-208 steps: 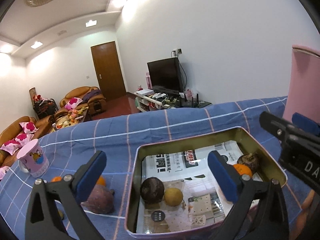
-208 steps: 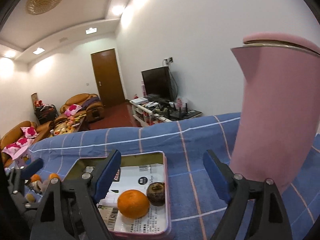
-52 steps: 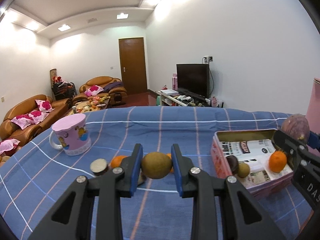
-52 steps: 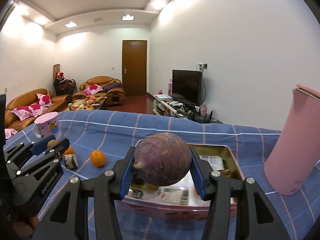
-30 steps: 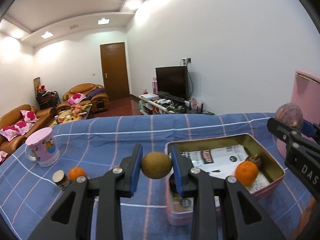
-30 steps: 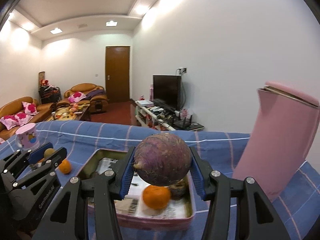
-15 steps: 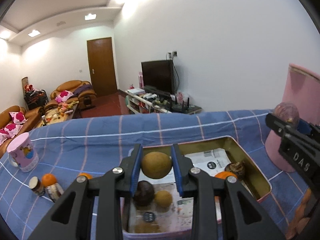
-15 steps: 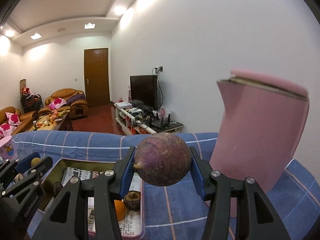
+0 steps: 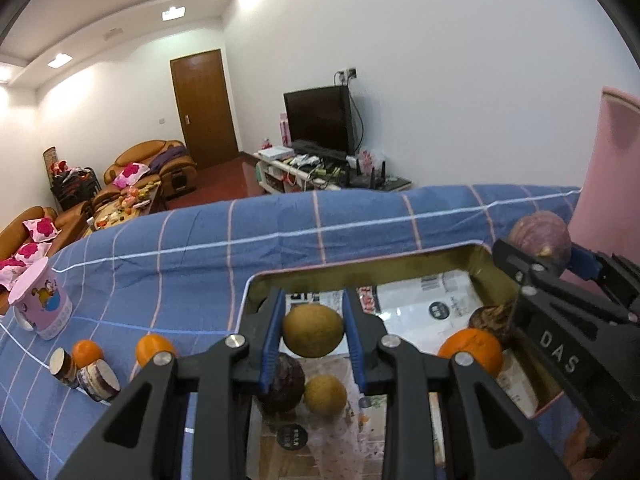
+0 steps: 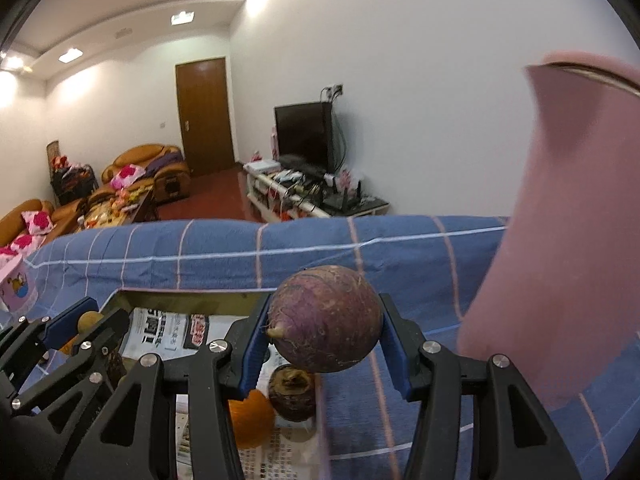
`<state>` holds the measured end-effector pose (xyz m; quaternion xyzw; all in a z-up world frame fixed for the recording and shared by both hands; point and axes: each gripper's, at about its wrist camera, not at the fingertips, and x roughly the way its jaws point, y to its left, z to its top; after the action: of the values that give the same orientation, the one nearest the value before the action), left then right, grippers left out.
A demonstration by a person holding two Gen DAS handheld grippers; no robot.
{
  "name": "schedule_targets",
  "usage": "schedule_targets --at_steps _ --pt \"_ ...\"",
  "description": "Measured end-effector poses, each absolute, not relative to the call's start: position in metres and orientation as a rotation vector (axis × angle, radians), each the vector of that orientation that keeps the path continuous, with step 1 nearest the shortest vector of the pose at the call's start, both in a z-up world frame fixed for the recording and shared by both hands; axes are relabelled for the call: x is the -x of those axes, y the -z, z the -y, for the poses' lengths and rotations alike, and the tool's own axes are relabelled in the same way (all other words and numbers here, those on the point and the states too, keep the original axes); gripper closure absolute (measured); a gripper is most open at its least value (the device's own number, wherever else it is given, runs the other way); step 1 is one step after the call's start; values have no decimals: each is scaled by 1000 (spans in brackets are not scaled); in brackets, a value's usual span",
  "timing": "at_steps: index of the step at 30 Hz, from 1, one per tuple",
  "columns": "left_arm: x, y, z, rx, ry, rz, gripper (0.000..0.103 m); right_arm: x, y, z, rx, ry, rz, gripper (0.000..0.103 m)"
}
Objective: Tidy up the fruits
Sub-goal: 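Lower both fruits into the tin and open both tools, then withdraw both tools from the tin toward the remaining items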
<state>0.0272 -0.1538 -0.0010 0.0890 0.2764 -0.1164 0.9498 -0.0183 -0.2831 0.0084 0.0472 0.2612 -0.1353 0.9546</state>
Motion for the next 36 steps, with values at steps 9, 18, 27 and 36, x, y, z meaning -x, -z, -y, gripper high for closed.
schedule_targets --at_steps 9,18,27,36 --pt "-37 10 158 -195 254 -647 72 -1 2 273 -101 172 -626 50" --pt "-41 15 161 -200 252 -693 70 1 5 281 -152 146 -631 48" --pt "-27 5 156 -196 249 -594 8 12 -2 289 -253 82 -551 39" --pt "-3 -12 144 -215 210 -409 0 40 -26 281 -189 222 -377 29"
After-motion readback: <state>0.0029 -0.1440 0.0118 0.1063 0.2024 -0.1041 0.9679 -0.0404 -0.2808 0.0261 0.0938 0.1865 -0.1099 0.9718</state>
